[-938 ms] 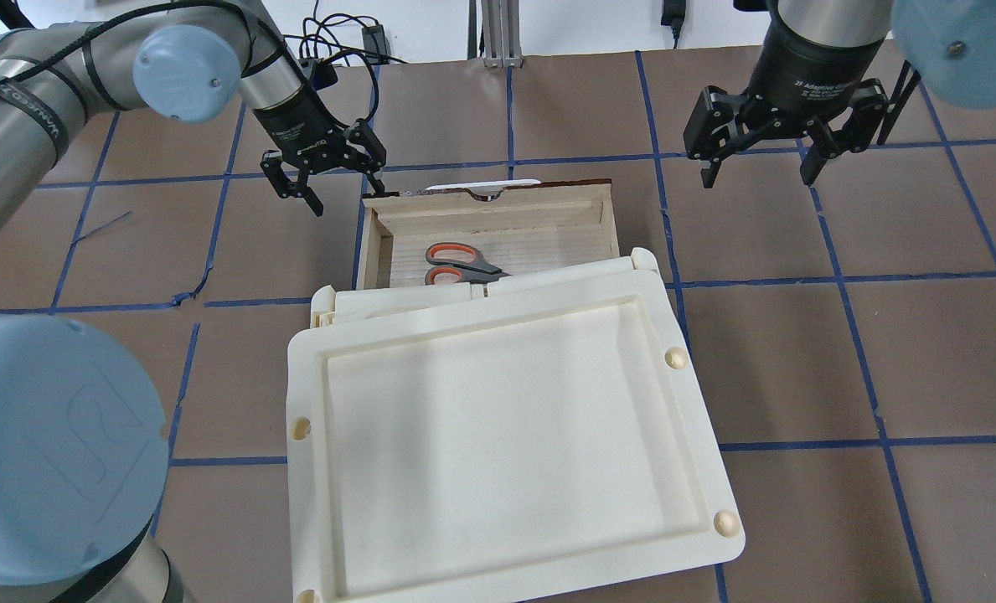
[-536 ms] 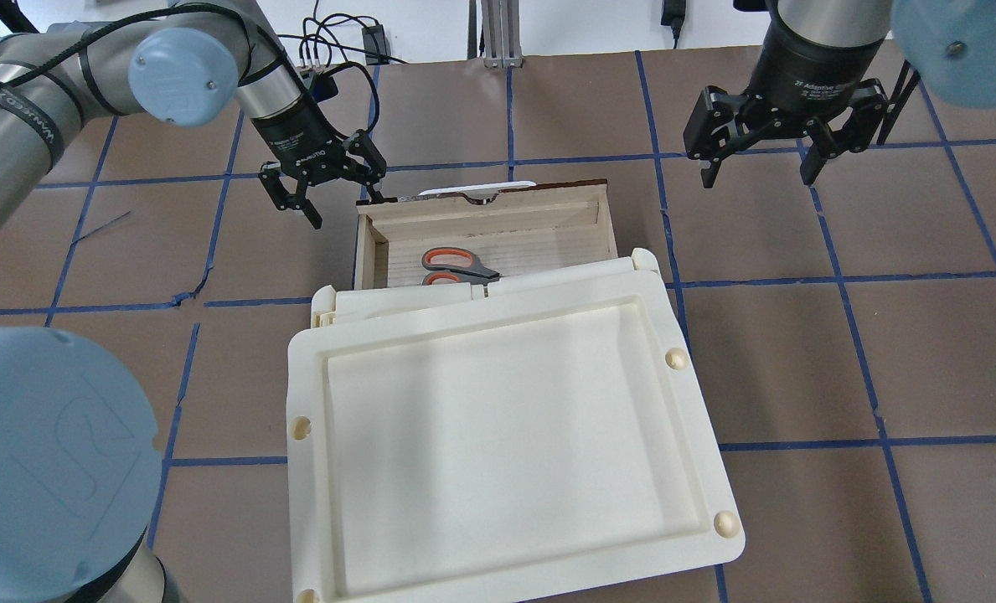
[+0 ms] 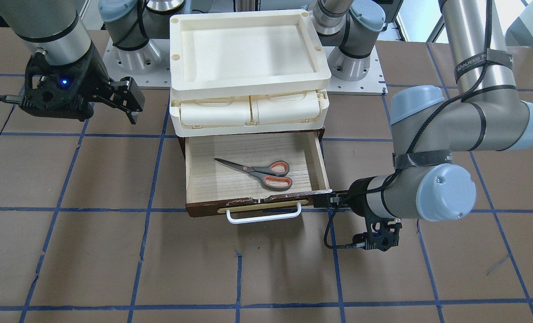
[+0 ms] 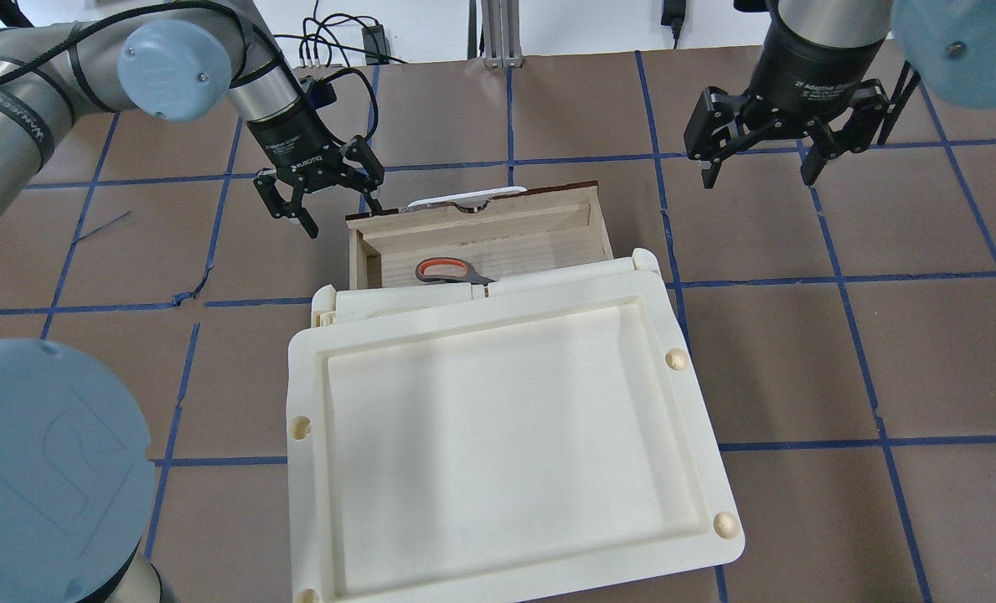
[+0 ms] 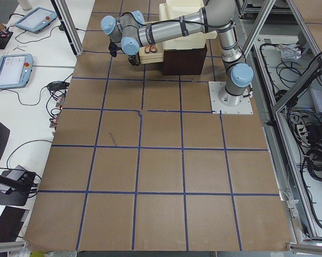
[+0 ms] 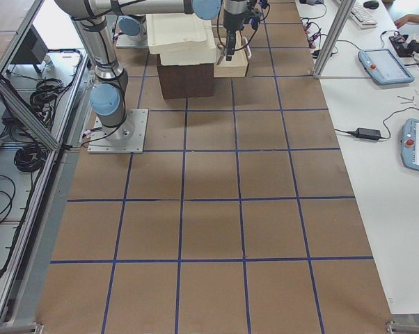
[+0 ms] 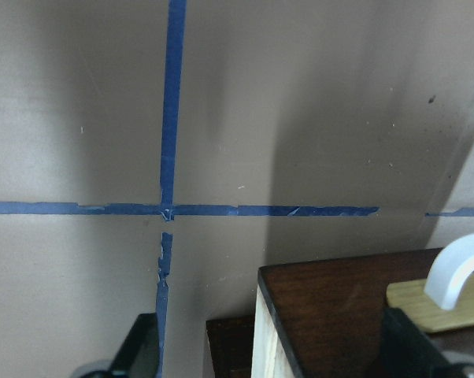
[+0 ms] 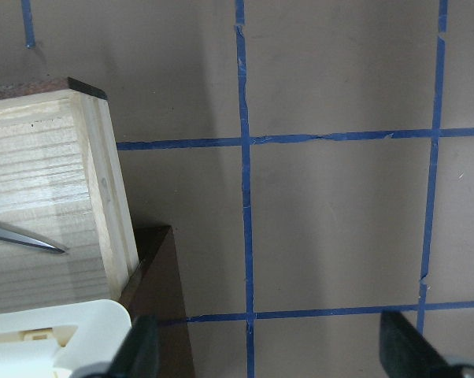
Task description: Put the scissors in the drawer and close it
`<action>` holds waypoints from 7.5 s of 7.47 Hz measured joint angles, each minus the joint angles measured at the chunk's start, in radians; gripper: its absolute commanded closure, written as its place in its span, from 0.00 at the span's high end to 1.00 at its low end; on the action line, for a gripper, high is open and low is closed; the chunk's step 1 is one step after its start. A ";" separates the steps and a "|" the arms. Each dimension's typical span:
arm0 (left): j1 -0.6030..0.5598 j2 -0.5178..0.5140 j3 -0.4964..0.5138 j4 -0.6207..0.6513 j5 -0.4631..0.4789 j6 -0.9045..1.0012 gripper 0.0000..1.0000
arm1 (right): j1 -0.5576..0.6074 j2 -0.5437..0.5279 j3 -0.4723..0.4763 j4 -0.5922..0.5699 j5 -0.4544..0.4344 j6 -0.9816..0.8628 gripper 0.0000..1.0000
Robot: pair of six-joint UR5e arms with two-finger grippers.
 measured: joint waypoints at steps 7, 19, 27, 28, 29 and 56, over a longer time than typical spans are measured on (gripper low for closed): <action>0.000 0.038 -0.057 -0.075 0.006 -0.008 1.00 | -0.010 0.000 -0.003 0.001 0.000 -0.001 1.00; 0.000 0.099 -0.116 -0.169 0.007 -0.048 1.00 | -0.001 -0.001 -0.012 0.003 0.002 0.000 1.00; 0.000 0.112 -0.167 -0.177 0.000 -0.047 1.00 | -0.001 -0.001 -0.007 0.002 0.001 0.000 1.00; 0.000 0.112 -0.180 -0.165 0.000 -0.043 1.00 | -0.002 -0.001 -0.006 0.003 0.001 0.000 1.00; 0.000 0.115 -0.191 -0.150 0.003 -0.038 1.00 | -0.002 -0.001 -0.005 0.003 0.001 0.000 1.00; 0.004 0.319 -0.192 0.309 0.269 0.029 1.00 | -0.006 -0.001 -0.011 0.001 0.003 -0.001 1.00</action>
